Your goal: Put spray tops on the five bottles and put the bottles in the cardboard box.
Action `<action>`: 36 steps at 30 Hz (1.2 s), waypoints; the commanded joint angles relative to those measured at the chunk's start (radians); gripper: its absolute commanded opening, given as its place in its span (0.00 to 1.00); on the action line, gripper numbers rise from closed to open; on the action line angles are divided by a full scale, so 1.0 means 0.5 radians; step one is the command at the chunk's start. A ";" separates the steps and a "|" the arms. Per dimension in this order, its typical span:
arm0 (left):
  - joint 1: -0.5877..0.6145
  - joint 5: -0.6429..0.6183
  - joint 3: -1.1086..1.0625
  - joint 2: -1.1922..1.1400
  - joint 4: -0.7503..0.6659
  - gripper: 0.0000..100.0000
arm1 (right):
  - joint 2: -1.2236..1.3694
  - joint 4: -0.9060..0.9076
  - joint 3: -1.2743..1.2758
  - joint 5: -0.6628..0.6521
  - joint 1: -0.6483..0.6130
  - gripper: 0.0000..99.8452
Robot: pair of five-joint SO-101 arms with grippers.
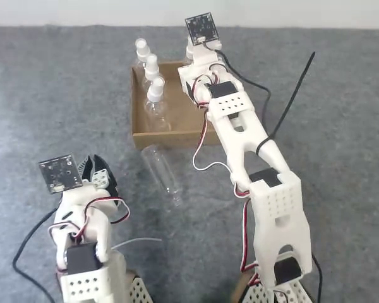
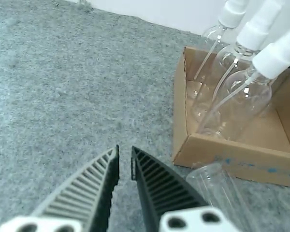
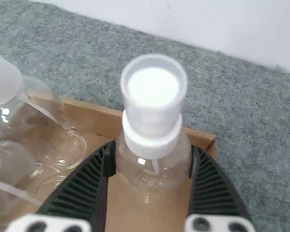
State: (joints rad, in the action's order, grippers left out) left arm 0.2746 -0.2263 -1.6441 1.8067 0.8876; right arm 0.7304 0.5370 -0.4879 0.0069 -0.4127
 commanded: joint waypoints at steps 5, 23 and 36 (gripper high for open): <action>0.003 0.021 0.011 0.034 -0.046 0.04 | 0.008 -0.087 -0.046 0.012 0.017 0.11; 0.006 0.021 0.011 0.034 -0.046 0.04 | 0.011 -0.044 -0.040 0.012 0.011 0.20; 0.006 0.021 0.011 0.034 -0.046 0.04 | 0.008 -0.008 -0.040 0.000 0.008 0.25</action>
State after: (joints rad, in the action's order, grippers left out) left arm 0.2746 -0.2263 -1.6441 1.8067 0.8876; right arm 0.7718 0.5309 -0.4818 0.0038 -0.4173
